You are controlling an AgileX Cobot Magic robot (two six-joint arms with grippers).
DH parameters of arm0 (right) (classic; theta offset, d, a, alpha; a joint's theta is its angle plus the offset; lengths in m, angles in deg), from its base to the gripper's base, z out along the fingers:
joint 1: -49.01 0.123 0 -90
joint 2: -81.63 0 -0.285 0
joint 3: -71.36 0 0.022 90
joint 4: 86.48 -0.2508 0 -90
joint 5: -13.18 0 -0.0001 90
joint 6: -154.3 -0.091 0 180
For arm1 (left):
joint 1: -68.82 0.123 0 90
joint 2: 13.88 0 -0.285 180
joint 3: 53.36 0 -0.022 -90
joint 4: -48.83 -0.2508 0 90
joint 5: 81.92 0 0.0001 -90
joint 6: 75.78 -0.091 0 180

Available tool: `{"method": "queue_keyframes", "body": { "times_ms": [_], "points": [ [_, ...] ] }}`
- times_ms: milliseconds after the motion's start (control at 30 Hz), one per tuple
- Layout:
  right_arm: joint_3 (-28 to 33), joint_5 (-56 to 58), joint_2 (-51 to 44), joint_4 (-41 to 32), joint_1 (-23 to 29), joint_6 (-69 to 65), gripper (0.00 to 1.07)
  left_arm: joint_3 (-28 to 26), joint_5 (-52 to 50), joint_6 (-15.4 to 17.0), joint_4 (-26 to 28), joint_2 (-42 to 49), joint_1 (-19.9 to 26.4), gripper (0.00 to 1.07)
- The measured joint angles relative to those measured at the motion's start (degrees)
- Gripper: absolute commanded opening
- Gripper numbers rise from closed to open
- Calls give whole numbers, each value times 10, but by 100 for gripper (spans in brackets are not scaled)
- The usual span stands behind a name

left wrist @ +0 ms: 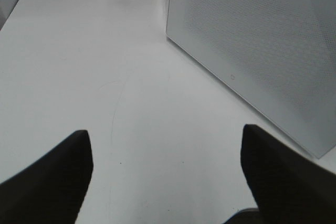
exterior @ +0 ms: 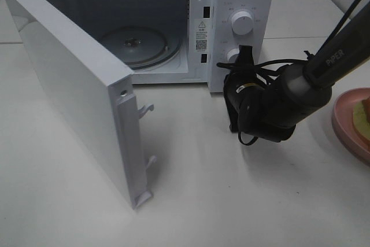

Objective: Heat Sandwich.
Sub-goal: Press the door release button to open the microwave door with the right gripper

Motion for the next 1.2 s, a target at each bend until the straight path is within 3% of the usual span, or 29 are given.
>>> {"method": "queue_keyframes", "body": {
  "times_ms": [700,1200],
  "points": [
    [-2,30,-4,9,-1,-17,0,0,0,0,0,0,0,74],
    [53,42,-53,91,-21,-34,0,0,0,0,0,0,0,74]
  ]
}}
